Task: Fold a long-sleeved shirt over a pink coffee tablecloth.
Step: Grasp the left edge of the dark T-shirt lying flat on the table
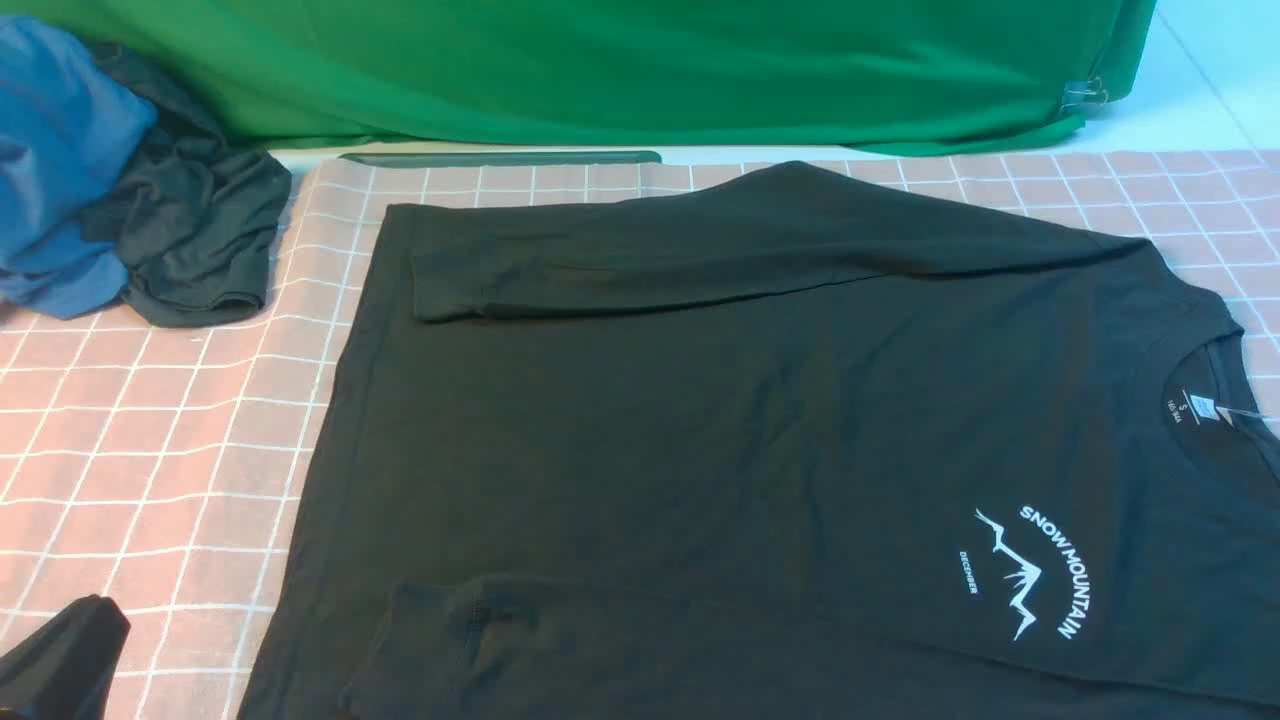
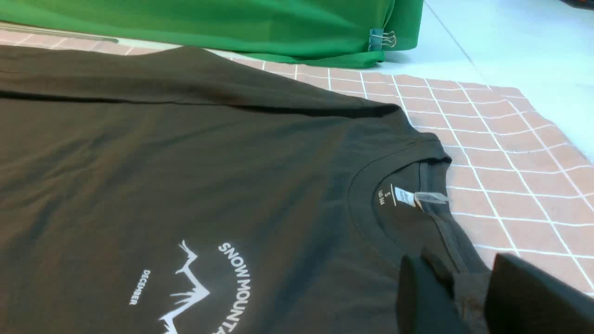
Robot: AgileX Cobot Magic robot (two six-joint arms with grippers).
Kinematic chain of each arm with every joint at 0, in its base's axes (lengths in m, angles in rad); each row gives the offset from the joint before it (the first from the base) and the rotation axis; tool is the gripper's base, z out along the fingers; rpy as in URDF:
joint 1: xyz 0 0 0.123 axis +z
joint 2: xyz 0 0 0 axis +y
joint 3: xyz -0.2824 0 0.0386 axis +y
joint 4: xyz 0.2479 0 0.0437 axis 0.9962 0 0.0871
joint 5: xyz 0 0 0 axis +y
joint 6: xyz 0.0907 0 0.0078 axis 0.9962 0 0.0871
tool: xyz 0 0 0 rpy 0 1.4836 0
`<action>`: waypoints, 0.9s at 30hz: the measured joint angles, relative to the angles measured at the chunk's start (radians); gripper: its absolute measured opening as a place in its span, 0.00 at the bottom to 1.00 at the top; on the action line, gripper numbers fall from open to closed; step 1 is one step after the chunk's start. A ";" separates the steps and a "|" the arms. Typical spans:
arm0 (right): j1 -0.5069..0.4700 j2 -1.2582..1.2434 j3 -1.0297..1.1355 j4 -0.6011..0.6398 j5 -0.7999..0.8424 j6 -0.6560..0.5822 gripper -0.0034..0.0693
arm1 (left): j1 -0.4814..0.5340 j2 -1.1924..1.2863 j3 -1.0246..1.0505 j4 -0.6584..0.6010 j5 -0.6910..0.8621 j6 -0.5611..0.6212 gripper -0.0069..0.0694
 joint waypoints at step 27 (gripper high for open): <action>0.000 0.000 0.000 0.000 -0.001 0.000 0.39 | 0.000 0.000 0.000 -0.326 -0.334 -0.176 0.11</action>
